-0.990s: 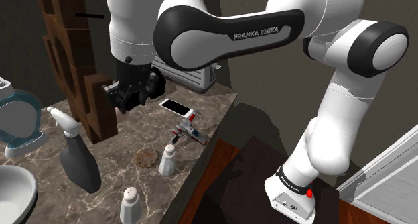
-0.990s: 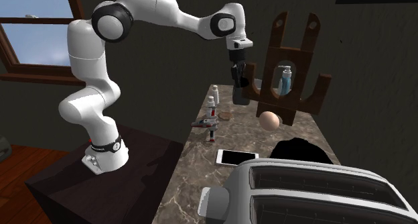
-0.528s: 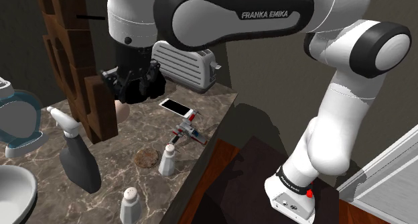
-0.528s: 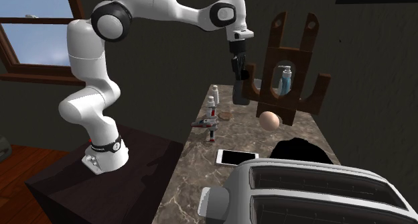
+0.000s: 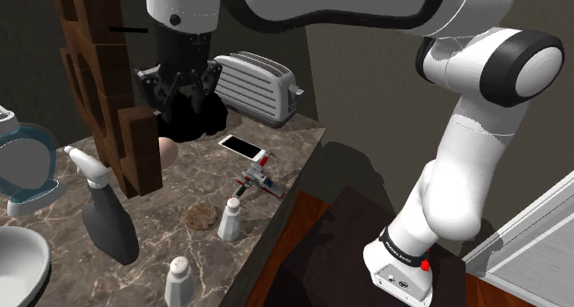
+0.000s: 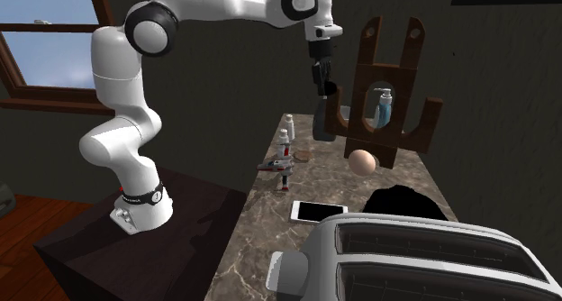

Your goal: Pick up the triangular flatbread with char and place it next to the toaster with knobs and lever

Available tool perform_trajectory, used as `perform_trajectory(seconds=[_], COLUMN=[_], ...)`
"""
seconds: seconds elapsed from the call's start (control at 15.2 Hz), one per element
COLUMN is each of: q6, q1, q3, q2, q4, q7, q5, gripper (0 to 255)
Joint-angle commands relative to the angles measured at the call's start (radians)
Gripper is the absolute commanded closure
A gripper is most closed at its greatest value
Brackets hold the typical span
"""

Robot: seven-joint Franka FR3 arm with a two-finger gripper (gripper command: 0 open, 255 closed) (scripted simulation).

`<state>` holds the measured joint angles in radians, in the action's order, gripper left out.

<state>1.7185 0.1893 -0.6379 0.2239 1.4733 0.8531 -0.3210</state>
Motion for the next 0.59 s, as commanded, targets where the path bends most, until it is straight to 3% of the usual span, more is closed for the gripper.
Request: perform_trajectory(seconds=[0.0, 0.33, 0.53], q6=[-0.030, -0.106, -0.048], q1=[0.005, 0.022, -0.065], q3=[0.000, -0.003, 0.014], q2=[0.007, 0.028, -0.090], q4=[-0.037, -0.130, 0.008], q7=[-0.005, -0.013, -0.092], q5=[-0.003, -0.015, 0.062], gripper=[255, 255, 255])
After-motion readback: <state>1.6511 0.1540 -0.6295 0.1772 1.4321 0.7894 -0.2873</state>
